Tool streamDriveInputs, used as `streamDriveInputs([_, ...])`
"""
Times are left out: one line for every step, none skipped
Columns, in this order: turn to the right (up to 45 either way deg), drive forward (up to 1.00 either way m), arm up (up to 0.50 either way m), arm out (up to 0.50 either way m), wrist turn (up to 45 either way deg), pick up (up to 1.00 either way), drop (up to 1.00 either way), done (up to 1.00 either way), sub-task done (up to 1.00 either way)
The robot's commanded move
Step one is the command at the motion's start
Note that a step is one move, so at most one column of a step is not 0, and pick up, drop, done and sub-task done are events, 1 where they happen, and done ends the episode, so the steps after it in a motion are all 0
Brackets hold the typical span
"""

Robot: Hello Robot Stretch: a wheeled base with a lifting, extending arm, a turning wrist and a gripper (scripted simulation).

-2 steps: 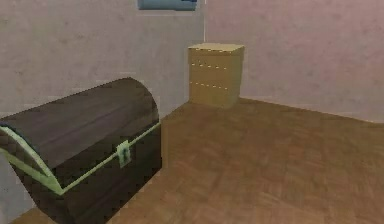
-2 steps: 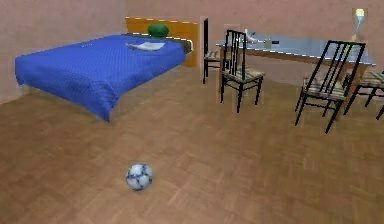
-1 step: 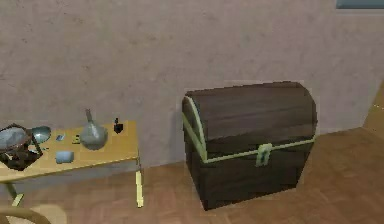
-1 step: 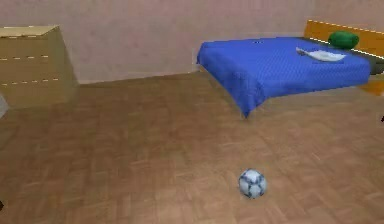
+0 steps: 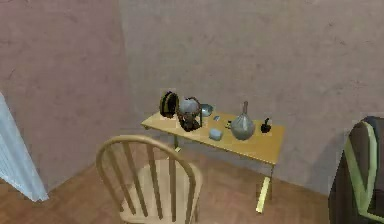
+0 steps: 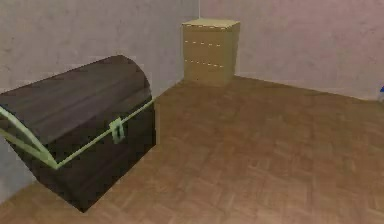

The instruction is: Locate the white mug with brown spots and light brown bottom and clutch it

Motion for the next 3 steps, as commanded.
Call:
streamDriveInputs([-45.0,0.00,0.00,0.00,0.0,0.00,0.00,0.00,0.00])
streamDriveInputs([-33.0,0.00,0.00,0.00,0.0,0.00,0.00,0.00,0.00])
streamDriveInputs([-3.0,0.00,0.00,0.00,0.0,0.00,0.00,0.00,0.00])
